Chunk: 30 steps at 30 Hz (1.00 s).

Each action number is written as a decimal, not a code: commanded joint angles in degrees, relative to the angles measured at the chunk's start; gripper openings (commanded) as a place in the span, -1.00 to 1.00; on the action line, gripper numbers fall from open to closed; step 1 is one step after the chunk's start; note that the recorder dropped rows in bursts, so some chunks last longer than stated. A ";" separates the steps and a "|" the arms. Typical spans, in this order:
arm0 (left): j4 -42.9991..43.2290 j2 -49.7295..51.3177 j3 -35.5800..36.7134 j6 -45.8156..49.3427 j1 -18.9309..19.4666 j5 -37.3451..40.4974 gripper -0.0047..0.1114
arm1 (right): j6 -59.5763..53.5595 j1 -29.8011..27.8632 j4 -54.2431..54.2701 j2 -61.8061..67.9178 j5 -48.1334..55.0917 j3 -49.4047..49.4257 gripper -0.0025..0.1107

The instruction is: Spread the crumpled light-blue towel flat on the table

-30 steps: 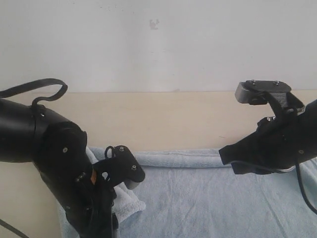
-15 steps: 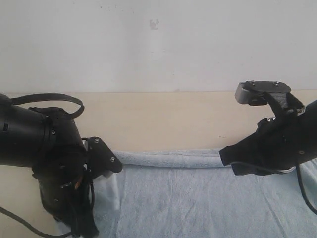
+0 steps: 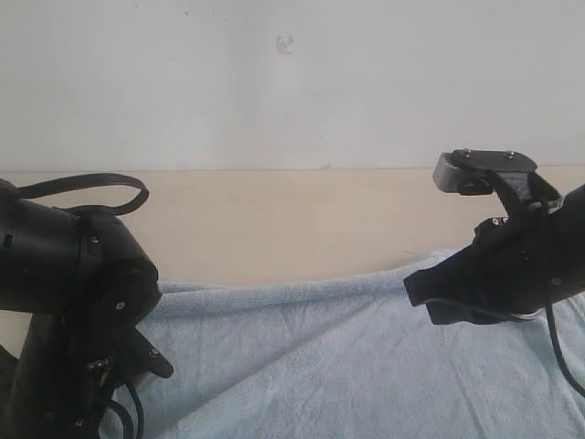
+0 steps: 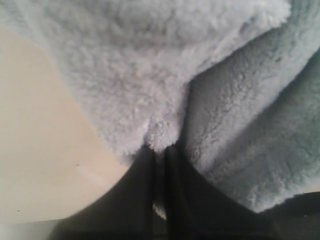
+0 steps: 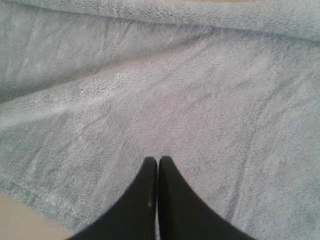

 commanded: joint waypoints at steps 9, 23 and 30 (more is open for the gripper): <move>0.00 -0.27 0.11 0.62 -0.05 0.51 -0.85 | 0.00 0.07 0.35 -0.49 1.78 0.28 -0.96; 4.62 -0.27 0.11 -0.64 -0.05 0.51 -0.74 | -0.01 0.07 1.57 -0.58 2.25 0.28 -0.96; 0.15 -0.27 0.11 2.09 -0.05 0.51 0.04 | -0.01 0.07 1.57 -0.58 2.68 0.28 -0.96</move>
